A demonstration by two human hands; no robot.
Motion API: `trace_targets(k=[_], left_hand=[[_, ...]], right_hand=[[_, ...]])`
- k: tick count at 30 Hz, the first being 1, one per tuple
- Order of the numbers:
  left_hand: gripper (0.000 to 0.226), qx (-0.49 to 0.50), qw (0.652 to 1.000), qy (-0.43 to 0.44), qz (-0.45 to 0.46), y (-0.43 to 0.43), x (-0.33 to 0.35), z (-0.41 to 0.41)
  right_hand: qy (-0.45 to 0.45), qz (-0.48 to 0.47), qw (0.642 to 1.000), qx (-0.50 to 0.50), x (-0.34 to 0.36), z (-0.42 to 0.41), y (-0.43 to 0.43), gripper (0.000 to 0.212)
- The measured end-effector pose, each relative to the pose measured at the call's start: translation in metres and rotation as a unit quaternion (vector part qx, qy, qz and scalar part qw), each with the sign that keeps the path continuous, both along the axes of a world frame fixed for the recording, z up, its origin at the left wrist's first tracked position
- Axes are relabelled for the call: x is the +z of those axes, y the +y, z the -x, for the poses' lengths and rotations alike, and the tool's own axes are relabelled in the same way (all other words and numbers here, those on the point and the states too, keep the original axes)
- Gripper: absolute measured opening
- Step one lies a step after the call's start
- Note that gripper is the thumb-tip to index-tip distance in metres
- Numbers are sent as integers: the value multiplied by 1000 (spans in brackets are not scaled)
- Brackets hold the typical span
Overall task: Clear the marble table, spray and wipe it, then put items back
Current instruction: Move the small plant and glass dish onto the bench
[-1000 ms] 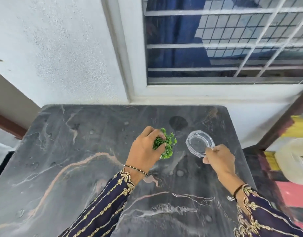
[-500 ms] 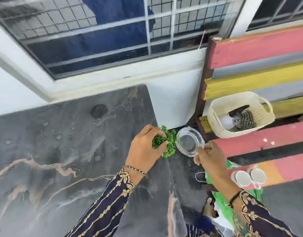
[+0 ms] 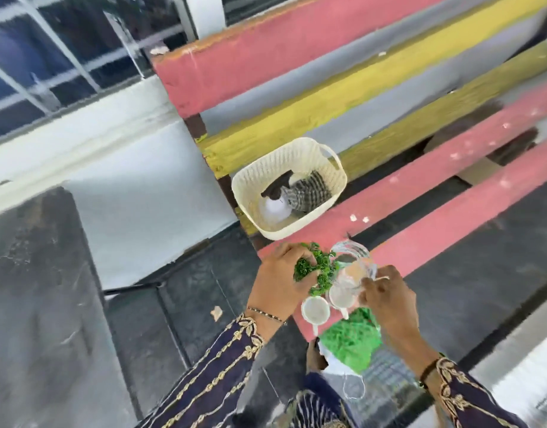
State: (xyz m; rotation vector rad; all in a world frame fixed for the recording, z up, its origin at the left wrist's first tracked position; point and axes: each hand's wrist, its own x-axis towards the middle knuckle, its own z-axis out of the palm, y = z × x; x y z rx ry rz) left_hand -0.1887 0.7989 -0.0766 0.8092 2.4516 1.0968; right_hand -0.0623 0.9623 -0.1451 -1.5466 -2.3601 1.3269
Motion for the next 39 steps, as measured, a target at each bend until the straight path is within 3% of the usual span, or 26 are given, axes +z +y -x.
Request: trace_targets(k=[9,17,29,39], left_hand=[[14,-50,997,-6,56,113,-97,19],[15,-63,995,-8,82,148,-155,31],[13,-62,996,7,65,187,-165,41],[11,-23,999,38,13,237,-149,59]], right_hand=[[-96,15,994,-59,-90,-14,91,21],[-154,34,986,-47,-138,-18,116,26],[-118,79,990,12,-130,-20,136,32],[-119,-21,991,54,-122,-5,161,35]])
